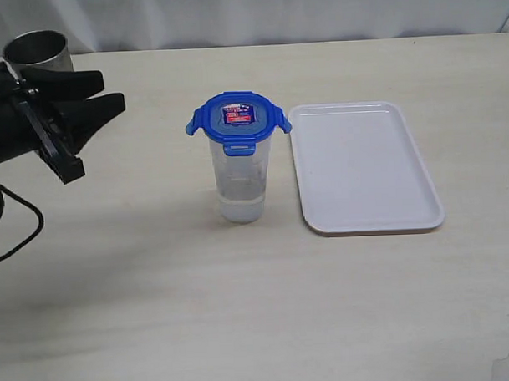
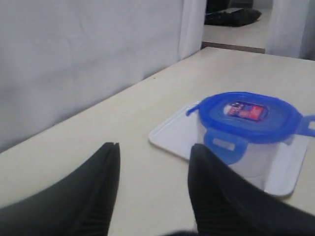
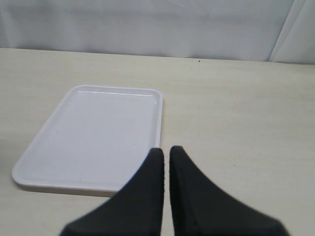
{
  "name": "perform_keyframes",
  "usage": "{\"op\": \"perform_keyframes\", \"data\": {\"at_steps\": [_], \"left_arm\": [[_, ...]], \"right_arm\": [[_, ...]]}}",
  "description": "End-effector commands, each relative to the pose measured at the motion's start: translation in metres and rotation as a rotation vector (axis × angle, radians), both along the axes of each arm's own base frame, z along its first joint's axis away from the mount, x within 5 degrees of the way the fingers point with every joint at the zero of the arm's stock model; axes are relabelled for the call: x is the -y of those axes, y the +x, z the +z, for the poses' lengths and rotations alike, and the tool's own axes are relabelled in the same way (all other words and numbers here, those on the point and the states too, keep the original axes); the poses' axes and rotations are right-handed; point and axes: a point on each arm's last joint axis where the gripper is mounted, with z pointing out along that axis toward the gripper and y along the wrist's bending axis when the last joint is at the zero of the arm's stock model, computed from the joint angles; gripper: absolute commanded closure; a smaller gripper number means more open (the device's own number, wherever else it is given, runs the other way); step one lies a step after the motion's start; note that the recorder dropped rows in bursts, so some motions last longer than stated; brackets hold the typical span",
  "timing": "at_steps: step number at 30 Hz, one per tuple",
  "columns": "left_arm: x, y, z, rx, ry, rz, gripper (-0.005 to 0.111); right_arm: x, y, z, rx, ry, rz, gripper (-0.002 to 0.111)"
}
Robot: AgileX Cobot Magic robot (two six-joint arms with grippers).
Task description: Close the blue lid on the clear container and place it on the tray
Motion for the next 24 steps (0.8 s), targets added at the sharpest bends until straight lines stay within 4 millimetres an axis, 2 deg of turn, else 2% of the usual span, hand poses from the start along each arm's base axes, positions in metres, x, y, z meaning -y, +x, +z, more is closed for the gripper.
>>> {"op": "perform_keyframes", "data": {"at_steps": [1,5,8,16,19,24], "left_arm": [[0.0,0.011,-0.028,-0.066,-0.002,-0.045,0.056],[-0.001,0.025,-0.048,-0.115,-0.014,-0.037,0.029],[-0.003,0.033,-0.056,-0.113,-0.02,0.009,0.019],[-0.004,0.035,-0.054,-0.101,-0.061,0.03,0.019],[0.002,0.033,-0.055,-0.112,-0.061,-0.001,0.019],[0.007,0.035,-0.071,-0.141,0.147,0.047,0.019]], "right_arm": [[0.0,0.0,-0.001,-0.001,0.004,-0.003,0.104],[0.0,0.0,-0.001,-0.001,0.004,-0.003,0.104],[0.0,0.0,-0.001,-0.001,0.004,-0.003,0.104],[0.0,0.0,-0.001,-0.001,0.004,-0.003,0.104],[0.0,0.0,-0.001,-0.001,0.004,-0.003,0.104],[0.0,0.0,-0.001,-0.001,0.004,-0.003,0.104]]}}
